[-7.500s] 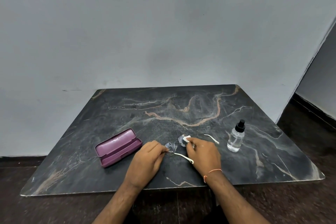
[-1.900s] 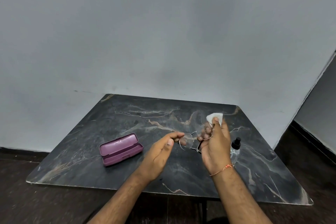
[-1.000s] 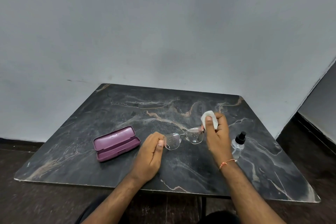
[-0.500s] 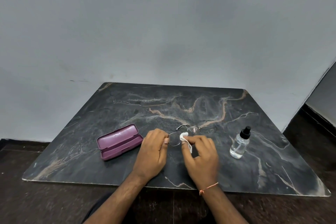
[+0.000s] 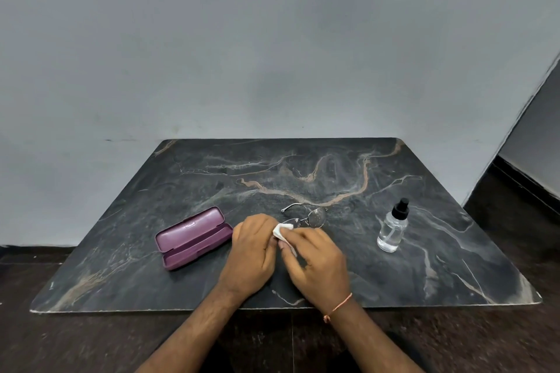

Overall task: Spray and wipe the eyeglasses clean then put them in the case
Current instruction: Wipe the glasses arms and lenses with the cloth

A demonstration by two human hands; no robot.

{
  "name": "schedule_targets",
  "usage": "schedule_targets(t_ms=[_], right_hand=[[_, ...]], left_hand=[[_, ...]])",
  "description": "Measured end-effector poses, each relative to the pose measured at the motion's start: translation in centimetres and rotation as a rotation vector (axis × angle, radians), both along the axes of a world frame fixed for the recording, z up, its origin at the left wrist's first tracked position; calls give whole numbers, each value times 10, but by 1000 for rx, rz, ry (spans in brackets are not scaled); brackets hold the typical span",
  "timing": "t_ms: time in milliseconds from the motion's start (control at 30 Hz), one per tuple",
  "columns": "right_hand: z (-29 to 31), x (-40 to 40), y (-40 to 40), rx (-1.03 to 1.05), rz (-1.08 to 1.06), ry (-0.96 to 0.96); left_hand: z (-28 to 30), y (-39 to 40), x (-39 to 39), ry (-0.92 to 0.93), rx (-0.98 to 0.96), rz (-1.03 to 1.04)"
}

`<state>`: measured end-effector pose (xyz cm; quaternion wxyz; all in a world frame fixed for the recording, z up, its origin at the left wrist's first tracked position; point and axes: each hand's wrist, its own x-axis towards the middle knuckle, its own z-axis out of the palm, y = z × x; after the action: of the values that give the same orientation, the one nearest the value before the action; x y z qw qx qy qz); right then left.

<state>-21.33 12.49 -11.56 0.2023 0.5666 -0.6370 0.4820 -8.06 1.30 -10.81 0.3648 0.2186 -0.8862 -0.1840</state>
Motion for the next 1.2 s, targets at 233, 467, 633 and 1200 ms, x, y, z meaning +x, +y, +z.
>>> schedule_targets(t_ms=[233, 467, 633, 1200], right_hand=[[3, -10, -3, -73, -181, -154], [0, 0, 1, -22, -30, -11], [4, -3, 0, -35, -147, -72], [3, -3, -5, -10, -187, -98]], left_hand=[[2, 3, 0, -10, 14, 2], [0, 2, 0, -13, 13, 4], [1, 1, 0, 5, 33, 20], [-1, -3, 0, 81, 110, 46]])
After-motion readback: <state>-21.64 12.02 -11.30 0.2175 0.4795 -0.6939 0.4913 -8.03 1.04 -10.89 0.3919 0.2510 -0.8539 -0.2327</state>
